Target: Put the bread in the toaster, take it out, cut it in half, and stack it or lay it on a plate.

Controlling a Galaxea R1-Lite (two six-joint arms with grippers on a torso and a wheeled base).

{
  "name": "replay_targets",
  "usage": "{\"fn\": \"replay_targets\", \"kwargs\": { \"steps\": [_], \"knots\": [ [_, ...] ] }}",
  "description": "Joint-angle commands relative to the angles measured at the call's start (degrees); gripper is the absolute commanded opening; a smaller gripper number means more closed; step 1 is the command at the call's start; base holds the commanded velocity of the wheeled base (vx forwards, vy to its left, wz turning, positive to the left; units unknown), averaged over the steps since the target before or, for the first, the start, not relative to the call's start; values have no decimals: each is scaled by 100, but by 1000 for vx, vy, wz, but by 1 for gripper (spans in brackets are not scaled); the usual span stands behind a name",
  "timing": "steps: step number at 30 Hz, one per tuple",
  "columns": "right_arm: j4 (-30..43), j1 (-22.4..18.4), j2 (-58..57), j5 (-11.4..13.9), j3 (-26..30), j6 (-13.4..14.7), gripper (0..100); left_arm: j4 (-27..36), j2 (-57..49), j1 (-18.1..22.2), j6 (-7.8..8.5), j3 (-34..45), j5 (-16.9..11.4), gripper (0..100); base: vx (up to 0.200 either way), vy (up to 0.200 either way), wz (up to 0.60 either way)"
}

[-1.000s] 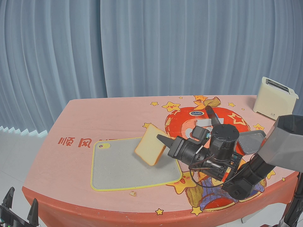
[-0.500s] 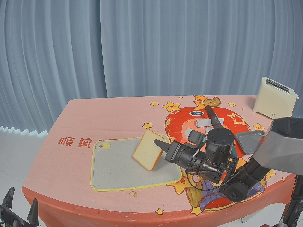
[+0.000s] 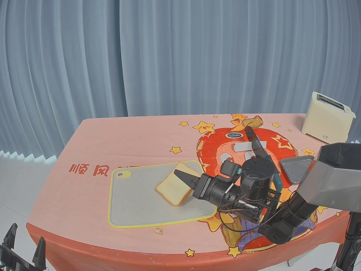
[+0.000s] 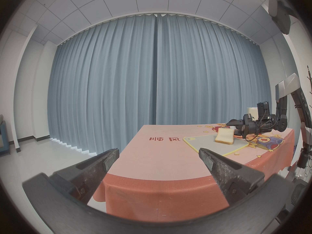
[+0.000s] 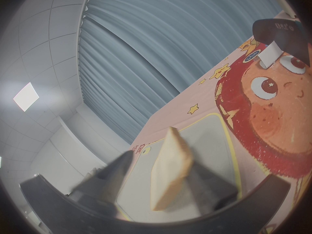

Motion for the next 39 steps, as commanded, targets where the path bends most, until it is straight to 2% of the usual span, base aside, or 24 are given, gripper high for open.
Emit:
{"fn": "replay_targets", "kwargs": {
  "steps": [1,8,15,17,18,19,25,28,33,39],
  "knots": [
    [5,12,-4,-16,-7,-48,100,-2,9,1,-4,101,3,100,0,0,0],
    [181,30,-259,-25,28,-101,100,-2,9,1,-4,101,3,100,0,0,0],
    [919,74,-760,-25,-33,-83,100,-2,9,1,-4,101,3,100,0,0,0],
    [1517,135,-804,-43,-306,-110,100,-2,9,1,-4,101,3,100,0,0,0],
    [1517,135,-804,-43,-306,-110,100,-2,9,1,-4,101,3,100,0,0,0],
    [1965,118,-830,-51,-570,-101,100,-2,9,1,-4,101,3,100,0,0,0],
    [3433,135,-769,-60,-1255,-57,100,-2,9,1,-4,101,3,100,0,0,0],
    [3785,135,-857,-122,-1396,-39,100,-2,9,1,-4,101,3,100,0,0,0],
    [3934,100,-1147,-157,-1431,-31,100,-2,9,1,4,101,3,100,0,0,0],
    [4971,153,-1490,-157,-1510,13,100,-2,9,1,4,101,3,100,0,0,0]
  ]
}}
